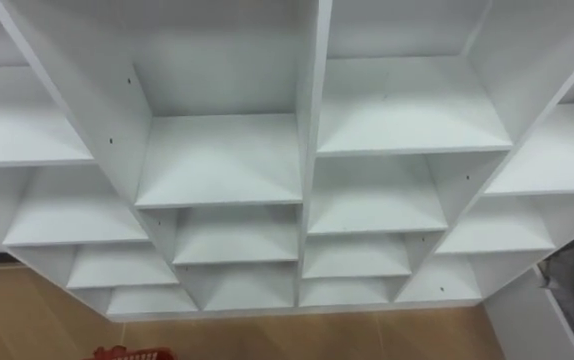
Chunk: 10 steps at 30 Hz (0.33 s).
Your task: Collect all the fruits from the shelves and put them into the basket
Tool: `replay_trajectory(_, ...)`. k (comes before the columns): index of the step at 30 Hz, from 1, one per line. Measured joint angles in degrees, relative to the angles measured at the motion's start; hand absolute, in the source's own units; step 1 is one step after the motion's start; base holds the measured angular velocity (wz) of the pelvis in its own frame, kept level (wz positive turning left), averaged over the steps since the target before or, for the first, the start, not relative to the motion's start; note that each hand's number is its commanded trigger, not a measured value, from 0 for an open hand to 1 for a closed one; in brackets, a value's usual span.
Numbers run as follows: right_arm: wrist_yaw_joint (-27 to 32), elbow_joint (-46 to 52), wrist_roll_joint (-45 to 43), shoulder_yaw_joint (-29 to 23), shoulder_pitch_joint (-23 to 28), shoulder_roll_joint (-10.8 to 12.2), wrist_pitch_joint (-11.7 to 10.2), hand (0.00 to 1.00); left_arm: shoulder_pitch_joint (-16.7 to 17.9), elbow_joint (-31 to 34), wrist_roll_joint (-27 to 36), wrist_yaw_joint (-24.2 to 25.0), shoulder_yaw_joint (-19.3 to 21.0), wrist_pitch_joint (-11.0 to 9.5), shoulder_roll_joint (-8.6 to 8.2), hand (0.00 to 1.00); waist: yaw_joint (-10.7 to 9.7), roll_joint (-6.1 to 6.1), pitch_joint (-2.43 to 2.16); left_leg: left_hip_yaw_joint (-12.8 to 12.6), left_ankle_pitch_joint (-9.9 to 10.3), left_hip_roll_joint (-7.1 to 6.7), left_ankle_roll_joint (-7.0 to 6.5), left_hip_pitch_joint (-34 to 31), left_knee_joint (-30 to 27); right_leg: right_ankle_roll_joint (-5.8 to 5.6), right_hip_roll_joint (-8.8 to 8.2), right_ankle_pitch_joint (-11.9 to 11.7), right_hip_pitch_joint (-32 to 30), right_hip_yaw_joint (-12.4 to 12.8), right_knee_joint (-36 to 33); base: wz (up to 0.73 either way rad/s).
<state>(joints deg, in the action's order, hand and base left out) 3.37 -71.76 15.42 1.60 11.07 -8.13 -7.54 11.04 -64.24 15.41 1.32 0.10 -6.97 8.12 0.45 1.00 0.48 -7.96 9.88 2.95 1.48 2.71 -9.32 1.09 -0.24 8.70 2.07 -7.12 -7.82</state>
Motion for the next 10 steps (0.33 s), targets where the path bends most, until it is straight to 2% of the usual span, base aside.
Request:
replay_trajectory(1, -0.6, -0.2, 0.0, 0.0, -0.5, 0.0, 0.6, 0.0, 0.0, 0.1, -0.8, -0.3, 0.9, 0.4, -0.23, 1.0, 0.1, 0.1, -0.14, 0.0, 0.0, 0.0, 0.0, 0.1, 0.0, 0.0, 0.01, 0.1, 0.1, 0.1, -0.1, 0.0)
replay_trajectory(3, -1.3, -1.3, -0.1, 0.0, -1.0, 0.0, 1.3, 0.0, 0.0, 0.1, -2.5, -0.8, 1.3, 0.7, -0.24, 1.0, 0.0, 0.12, -0.11, 0.1, 0.0, 0.02, 0.0, 0.2, 0.0, 0.02, 0.06, 0.1, 0.1, 0.1, -0.1, 0.0)
replay_trajectory(10, -4.5, -2.1, -0.9, -0.7, -2.4, -0.2, 1.5, 0.0, -0.1, 0.1, -5.6, -0.9, 1.7, 0.8, -0.26, 1.0, -0.1, 0.04, 0.01, 0.3, 0.3, -0.03, 0.01, 2.0, 0.1, -0.13, 0.04, 0.3, 1.9, 0.1, 0.0, 0.0)
